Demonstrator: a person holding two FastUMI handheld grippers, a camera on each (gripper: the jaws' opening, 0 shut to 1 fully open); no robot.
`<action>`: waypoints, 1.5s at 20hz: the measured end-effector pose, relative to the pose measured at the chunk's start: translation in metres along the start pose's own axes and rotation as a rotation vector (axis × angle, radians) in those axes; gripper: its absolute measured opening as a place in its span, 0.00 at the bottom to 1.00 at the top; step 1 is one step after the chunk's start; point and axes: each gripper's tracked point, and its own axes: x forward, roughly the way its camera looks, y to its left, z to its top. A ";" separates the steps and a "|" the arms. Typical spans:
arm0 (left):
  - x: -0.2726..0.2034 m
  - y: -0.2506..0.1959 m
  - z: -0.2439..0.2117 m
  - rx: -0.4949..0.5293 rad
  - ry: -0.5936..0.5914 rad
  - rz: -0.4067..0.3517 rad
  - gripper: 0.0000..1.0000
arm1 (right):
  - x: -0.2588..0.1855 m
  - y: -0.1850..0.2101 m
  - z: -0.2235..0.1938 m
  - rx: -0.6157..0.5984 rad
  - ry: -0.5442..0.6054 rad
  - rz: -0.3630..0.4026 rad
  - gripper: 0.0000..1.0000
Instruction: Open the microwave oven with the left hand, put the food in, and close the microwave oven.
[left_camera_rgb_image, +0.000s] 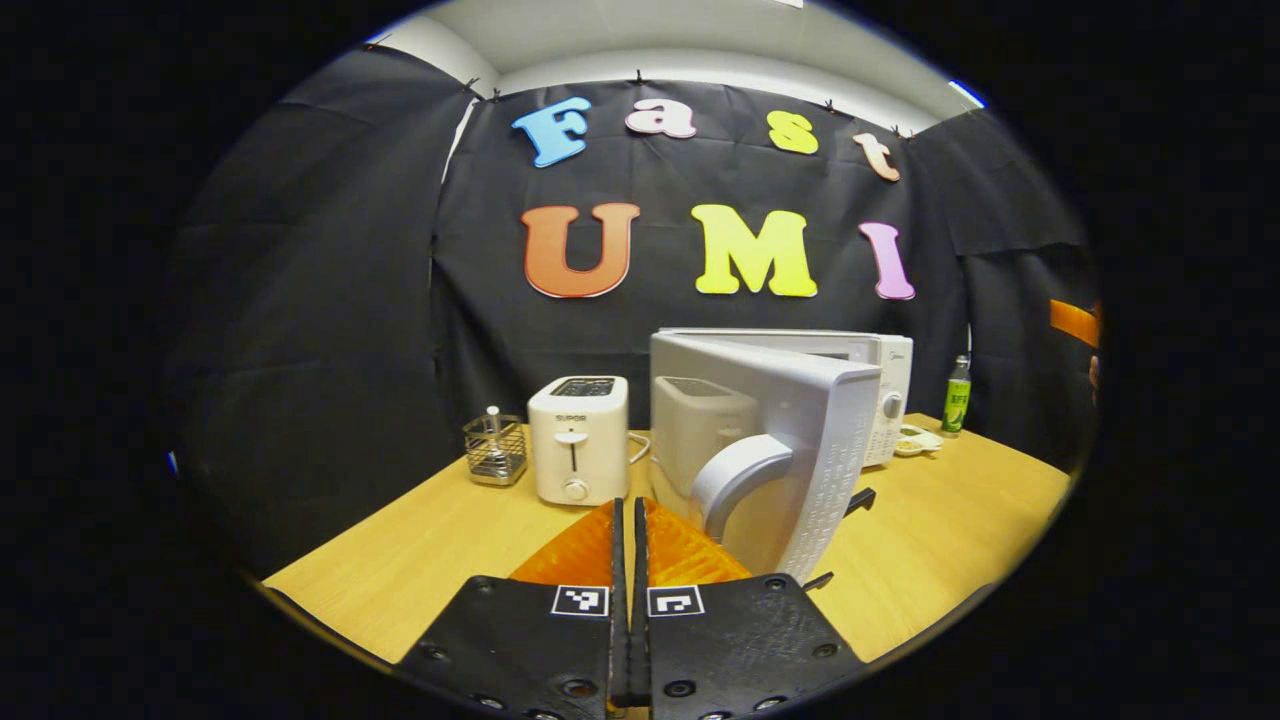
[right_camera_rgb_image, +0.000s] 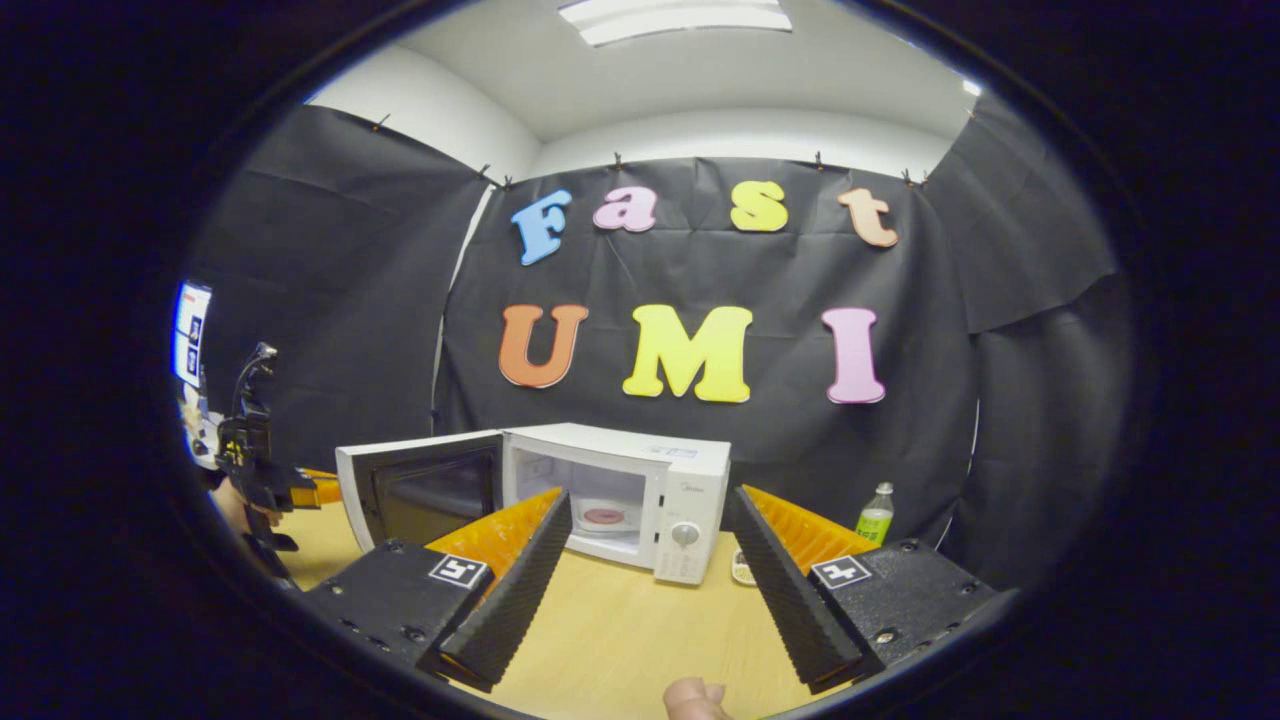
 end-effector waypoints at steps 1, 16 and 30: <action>0.004 -0.013 0.003 0.001 -0.006 -0.030 0.00 | -0.001 -0.007 0.000 0.009 -0.003 -0.009 0.96; 0.098 -0.154 0.003 0.028 -0.016 -0.256 0.00 | 0.002 -0.126 -0.027 0.108 0.012 -0.168 0.96; 0.198 -0.224 0.011 0.018 -0.014 -0.255 0.00 | 0.030 -0.168 -0.067 0.121 0.046 -0.179 1.00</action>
